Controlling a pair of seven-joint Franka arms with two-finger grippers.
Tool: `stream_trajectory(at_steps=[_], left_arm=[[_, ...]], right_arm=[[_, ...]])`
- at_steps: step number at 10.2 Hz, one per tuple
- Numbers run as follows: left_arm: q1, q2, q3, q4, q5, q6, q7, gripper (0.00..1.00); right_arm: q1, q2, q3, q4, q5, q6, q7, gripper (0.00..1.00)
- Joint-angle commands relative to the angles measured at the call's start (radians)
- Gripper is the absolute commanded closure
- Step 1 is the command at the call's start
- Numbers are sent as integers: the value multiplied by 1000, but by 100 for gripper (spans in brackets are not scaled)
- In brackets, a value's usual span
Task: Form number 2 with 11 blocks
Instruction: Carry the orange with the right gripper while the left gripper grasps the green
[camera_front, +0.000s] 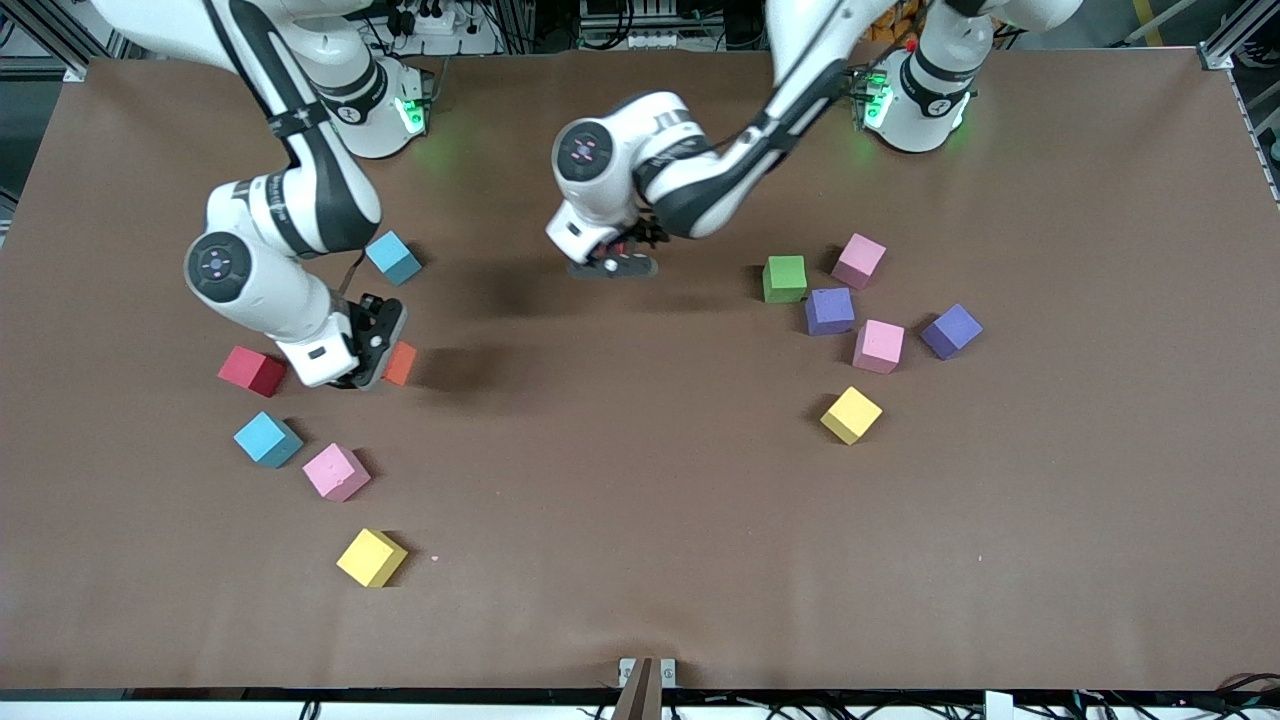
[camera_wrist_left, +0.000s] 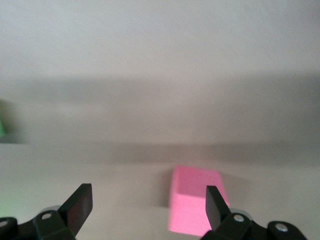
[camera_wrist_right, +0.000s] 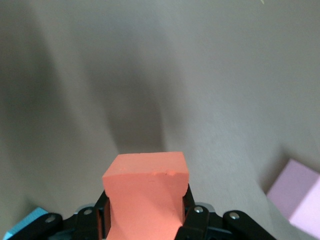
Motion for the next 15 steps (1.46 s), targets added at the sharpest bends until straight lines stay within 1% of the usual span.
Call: stream_trajectory(at_steps=[1,2,3,4,5,7,8,9,10,11,12,13,14,15], left_arm=[[119,-182,-19,-247,2,70,8,0],[167,-205,-21,-318,2,83,8,0],[192,-207,-22,-364,3,83,9,0],[243,-210,-24,-419,12,85,46,0],[290,-243,-24,-490,12,113,117,0],[347,-324,-25,-646,12,237,194,0],[379,-328,-25,-666,12,247,222,0],[403,-325,-25,-668,11,249,244,0],[413,-319,-25,-668,0,261,247,0],[431,-319,-27,-679,-18,294,247,0],[431,-311,-36,-682,-26,322,247,0],[431,-297,-38,-687,-26,338,247,0],[430,-289,-41,-685,-26,348,245,0],[430,-289,-47,-684,-28,348,241,0]], right_arm=[[31,-59,-4,-6,27,-61,-34,69],[32,-65,0,-4,27,-86,-50,68],[57,-85,6,-7,29,-92,-51,68],[89,-91,7,-10,29,-97,-46,68],[123,-91,7,-15,29,-88,-43,68],[175,-91,10,-16,29,-92,-47,68],[178,-96,10,-24,29,-95,-61,68],[204,-105,13,-55,32,-88,-64,69],[247,-137,13,-91,38,-83,-48,69],[273,-175,14,-149,51,-70,-38,69],[322,-226,17,-220,53,-31,-31,69],[354,-237,16,-240,53,-11,-26,69],[412,-237,17,-245,58,19,41,69],[490,-240,14,-248,56,29,149,69]])
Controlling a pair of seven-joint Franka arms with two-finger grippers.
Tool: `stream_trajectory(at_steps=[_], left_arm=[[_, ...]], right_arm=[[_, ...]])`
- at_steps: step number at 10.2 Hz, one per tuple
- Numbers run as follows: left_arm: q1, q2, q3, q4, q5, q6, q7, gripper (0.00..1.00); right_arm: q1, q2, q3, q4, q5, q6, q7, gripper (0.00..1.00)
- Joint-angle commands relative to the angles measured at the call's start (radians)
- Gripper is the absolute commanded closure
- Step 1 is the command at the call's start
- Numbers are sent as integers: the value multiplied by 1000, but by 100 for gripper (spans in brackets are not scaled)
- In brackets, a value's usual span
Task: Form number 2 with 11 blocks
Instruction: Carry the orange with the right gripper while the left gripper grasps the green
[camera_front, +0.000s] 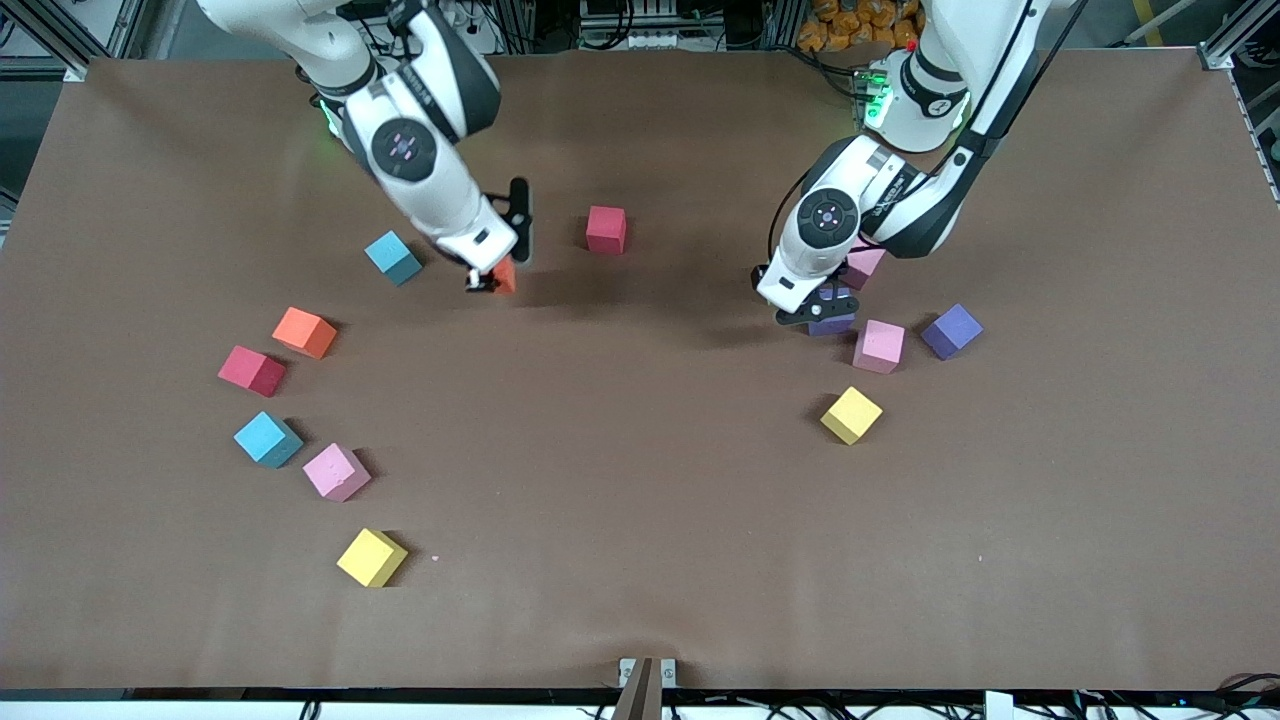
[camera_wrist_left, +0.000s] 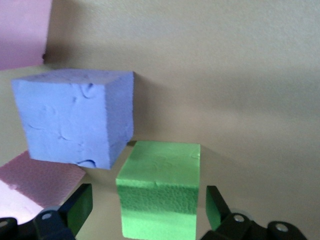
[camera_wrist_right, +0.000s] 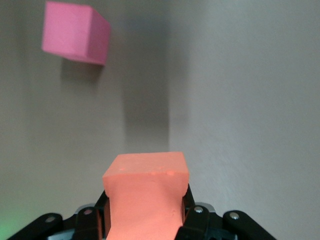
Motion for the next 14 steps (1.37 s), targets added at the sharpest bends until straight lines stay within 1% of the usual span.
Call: stream_trajectory(at_steps=[1,2,3,4,7,8,9,10,12,13,14], left_arm=[[14,-2,-29,-12,-23,20,7,0],[14,10,-29,-14,-24,22,7,0],[14,27,-29,-12,-33,25,9,0],[14,44,-29,-11,-35,38,9,0],[16,67,-27,-9,-36,52,9,0],[16,67,-27,-9,-36,52,6,27],[19,67,-27,-9,-36,52,4,86],[26,64,-27,-4,-46,52,-11,94],[27,48,-29,5,-55,40,-94,94],[16,47,-35,6,-55,40,-164,94],[14,47,-64,8,-58,40,-259,94]], right_arm=[[128,-41,-7,-41,23,31,173,69],[144,-31,-5,-44,21,48,208,71],[194,-18,-4,-46,16,57,269,72],[213,-3,-1,-44,6,65,315,72],[216,41,-4,-46,4,105,319,72],[216,57,-4,-47,4,114,319,72],[218,78,-4,-47,4,132,319,71],[219,101,-4,-46,4,163,319,71],[219,143,-2,-46,4,204,319,71],[221,146,-1,-44,4,211,319,71],[224,146,-1,-46,4,209,319,71]])
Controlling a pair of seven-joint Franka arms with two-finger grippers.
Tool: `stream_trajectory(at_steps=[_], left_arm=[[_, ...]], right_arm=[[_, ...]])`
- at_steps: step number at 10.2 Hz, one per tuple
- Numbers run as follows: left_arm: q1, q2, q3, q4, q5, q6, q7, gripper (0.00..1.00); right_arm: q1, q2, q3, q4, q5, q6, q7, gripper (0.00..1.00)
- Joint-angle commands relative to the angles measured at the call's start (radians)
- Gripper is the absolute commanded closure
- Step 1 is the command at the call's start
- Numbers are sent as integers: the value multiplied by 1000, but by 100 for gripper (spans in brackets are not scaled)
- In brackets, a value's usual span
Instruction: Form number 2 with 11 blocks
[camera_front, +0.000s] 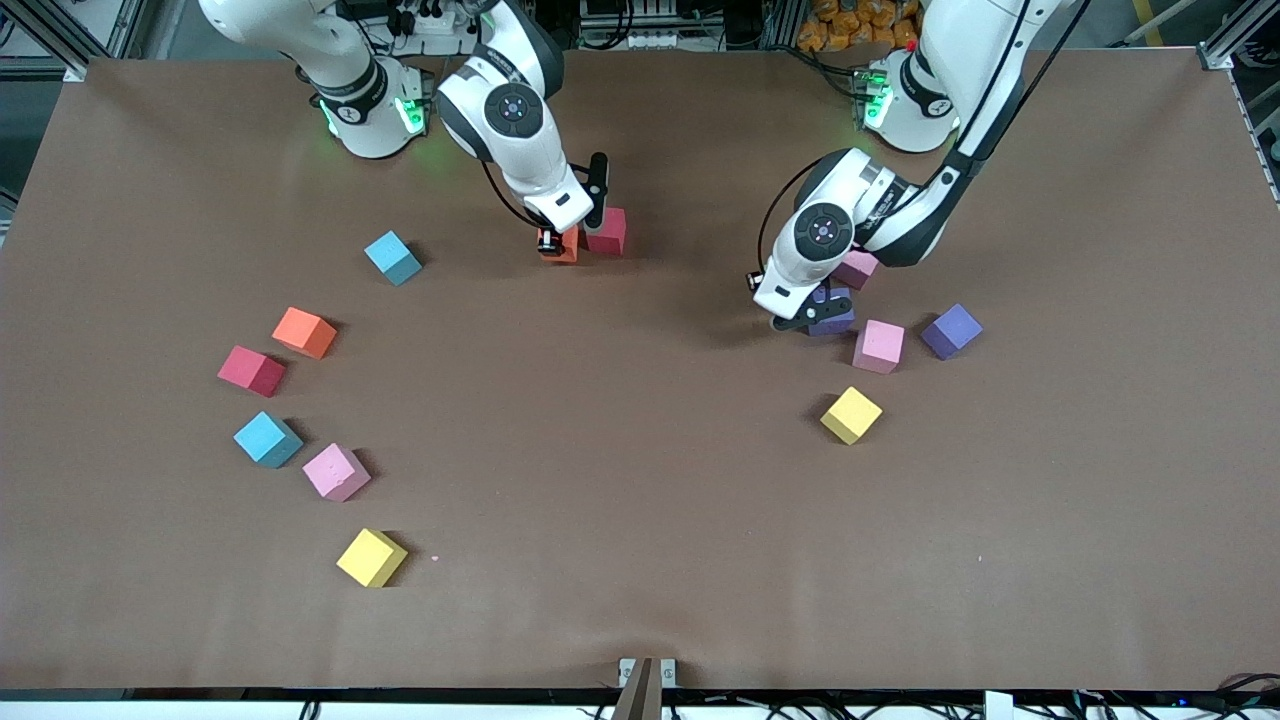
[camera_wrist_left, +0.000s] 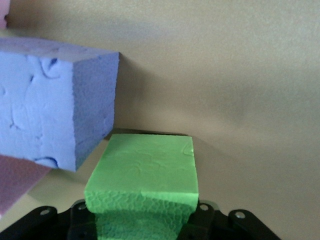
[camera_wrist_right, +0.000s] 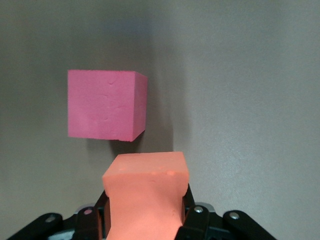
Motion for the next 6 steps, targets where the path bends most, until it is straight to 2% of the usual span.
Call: stream_trajectory(at_steps=[1,4,6], left_arm=[[-3,-20,-63,-4,-22,-5,-201,94],[-2,-21,-140,16,-51,-5,-458,94],[0,-23,-166,30,-75,-5,-582,93]], right_arm=[[26,3,1,-3,6,8,10,71],[30,32,25,-3,6,34,31,71],[30,32,41,-3,6,34,46,71]])
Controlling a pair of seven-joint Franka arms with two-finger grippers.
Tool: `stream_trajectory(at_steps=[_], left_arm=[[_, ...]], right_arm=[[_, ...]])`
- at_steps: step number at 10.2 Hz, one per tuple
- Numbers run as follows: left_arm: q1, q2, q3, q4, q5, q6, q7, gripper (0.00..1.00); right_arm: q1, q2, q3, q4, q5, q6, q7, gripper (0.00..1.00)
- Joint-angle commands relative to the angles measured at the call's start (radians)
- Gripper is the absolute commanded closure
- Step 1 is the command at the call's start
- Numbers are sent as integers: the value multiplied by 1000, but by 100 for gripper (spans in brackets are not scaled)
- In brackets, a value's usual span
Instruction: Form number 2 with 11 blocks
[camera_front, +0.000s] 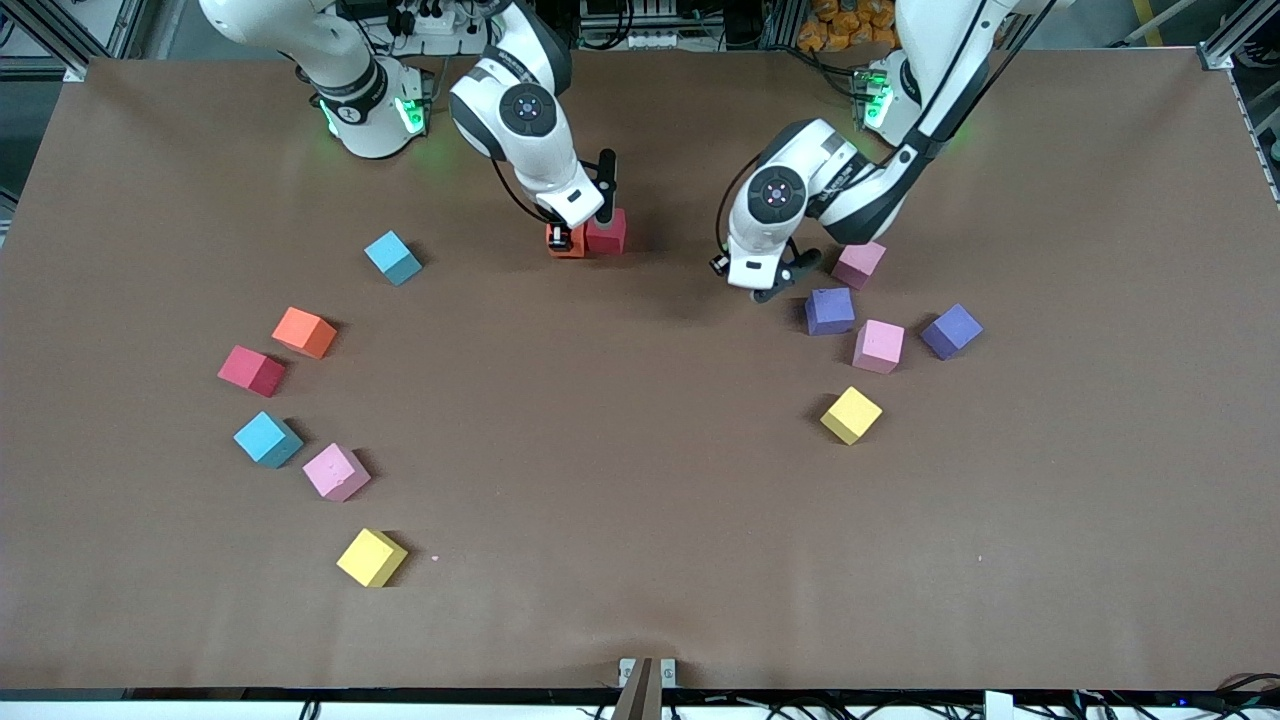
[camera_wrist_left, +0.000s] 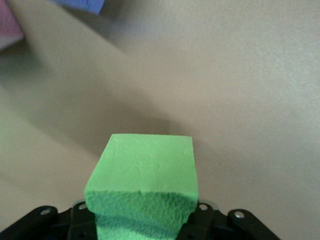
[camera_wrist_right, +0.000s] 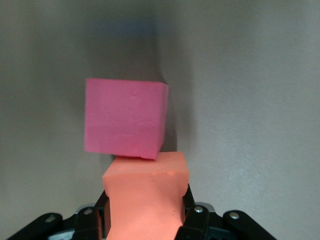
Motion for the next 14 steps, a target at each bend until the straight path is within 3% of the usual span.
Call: stream_trajectory(at_steps=[1,11,14], left_arm=[[8,-25,-25,6,-42,-4,-135,93],[71,-31,-23,57,-56,-4,-421,92],[71,-31,-23,60,-56,-4,-459,93]], right_arm=[[9,1,8,-3,6,12,22,71],[6,-1,33,-52,6,76,56,69],[9,5,33,-52,6,83,57,64]])
